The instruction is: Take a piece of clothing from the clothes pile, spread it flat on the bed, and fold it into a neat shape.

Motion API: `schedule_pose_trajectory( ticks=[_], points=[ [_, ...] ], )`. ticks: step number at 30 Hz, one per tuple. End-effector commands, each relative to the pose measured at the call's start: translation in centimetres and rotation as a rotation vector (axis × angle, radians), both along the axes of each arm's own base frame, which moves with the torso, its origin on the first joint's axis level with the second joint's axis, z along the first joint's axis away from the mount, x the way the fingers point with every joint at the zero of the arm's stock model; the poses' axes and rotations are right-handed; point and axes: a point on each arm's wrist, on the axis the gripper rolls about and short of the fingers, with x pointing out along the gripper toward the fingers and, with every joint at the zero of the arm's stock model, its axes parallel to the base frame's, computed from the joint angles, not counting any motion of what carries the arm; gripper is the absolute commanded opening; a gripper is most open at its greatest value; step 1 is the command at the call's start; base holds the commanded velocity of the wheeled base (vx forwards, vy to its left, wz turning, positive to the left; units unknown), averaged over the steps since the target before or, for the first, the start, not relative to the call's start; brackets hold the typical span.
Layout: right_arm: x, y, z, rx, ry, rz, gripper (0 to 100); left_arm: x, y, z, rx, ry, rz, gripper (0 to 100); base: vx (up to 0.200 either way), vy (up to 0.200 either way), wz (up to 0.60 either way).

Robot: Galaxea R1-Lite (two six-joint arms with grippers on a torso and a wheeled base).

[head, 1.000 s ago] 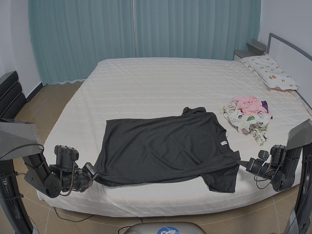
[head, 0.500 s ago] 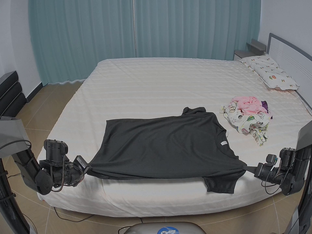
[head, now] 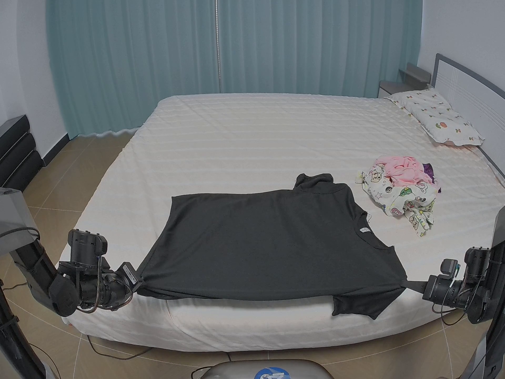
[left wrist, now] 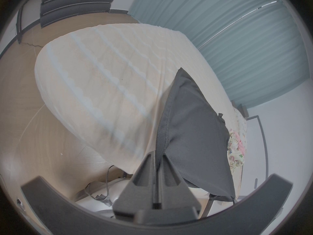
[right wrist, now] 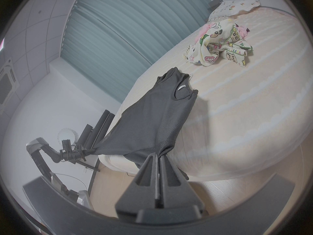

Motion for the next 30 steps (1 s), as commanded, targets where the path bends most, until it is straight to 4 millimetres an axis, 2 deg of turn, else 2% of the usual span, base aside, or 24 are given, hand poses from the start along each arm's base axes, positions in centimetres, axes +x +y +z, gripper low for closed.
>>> schedule_pose_trajectory(
  ticks=[1,8,17,30],
  points=[
    [-0.9,0.0,0.2,-0.018,-0.004,0.0,0,-0.2,0.0,1.0,0.012,-0.027,-0.014,0,0.0,0.0,0.0],
    [-1.1,-0.6,0.4,-0.021,-0.002,-0.023,0,-0.9,0.0,0.8,0.056,0.034,-0.056,0,0.0,0.0,0.0],
    [-2.5,0.3,0.5,-0.071,0.072,0.061,0,-1.9,-0.1,1.0,0.103,0.104,-0.114,0,0.0,0.0,0.0],
    [-3.9,0.6,0.8,-0.105,0.12,0.107,0,-3.1,0.0,0.9,0.207,0.234,-0.179,0,0.0,0.0,0.0]
  ],
)
